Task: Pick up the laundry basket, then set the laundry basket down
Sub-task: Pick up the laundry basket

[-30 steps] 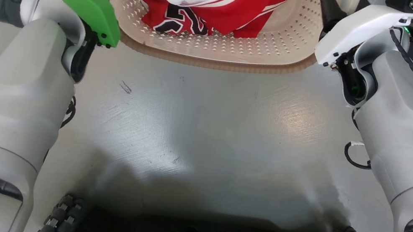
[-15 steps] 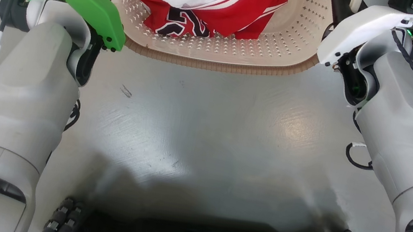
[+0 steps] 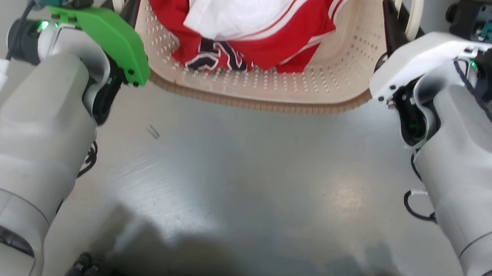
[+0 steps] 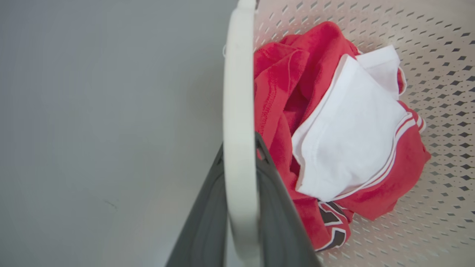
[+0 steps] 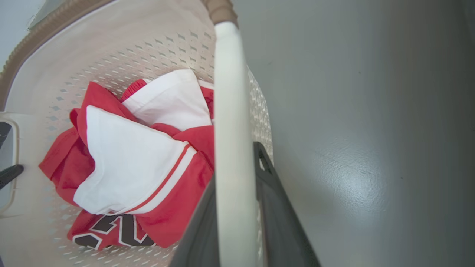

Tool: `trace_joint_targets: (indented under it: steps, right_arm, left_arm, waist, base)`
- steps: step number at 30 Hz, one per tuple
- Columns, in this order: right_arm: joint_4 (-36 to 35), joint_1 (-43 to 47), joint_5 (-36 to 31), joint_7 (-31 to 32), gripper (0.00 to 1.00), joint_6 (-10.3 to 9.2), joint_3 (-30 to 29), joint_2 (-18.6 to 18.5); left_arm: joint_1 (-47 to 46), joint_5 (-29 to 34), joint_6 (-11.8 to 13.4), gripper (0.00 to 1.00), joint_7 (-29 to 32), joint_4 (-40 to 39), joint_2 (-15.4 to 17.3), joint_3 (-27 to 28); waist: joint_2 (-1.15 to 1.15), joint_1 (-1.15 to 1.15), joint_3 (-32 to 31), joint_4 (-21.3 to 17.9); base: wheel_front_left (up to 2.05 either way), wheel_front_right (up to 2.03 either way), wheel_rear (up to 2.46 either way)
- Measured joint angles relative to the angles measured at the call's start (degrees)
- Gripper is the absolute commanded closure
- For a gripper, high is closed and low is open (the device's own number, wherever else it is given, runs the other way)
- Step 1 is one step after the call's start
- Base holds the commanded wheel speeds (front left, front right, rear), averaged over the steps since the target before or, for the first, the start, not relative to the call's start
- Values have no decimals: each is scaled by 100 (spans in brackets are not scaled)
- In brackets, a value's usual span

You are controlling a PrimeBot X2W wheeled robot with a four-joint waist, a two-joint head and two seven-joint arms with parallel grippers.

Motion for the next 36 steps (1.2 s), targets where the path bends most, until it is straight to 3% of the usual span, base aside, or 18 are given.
trace_joint_targets:
  steps: [17, 36]
  right_arm:
    - [79, 914, 528, 25, 100, 0, 375, 65]
    - [88, 1852, 1179, 837, 100, -1, 811, 108]
  left_arm:
    - [820, -454, -2, 100, 93, 321, -65, -237]
    - [1752, -864, -24, 100, 649, 650, -113, -424]
  waist:
    - [0, 0, -1304, -99]
    - [0, 0, -2852, -260]
  base:
    - [0, 0, 0]
    - [0, 0, 0]
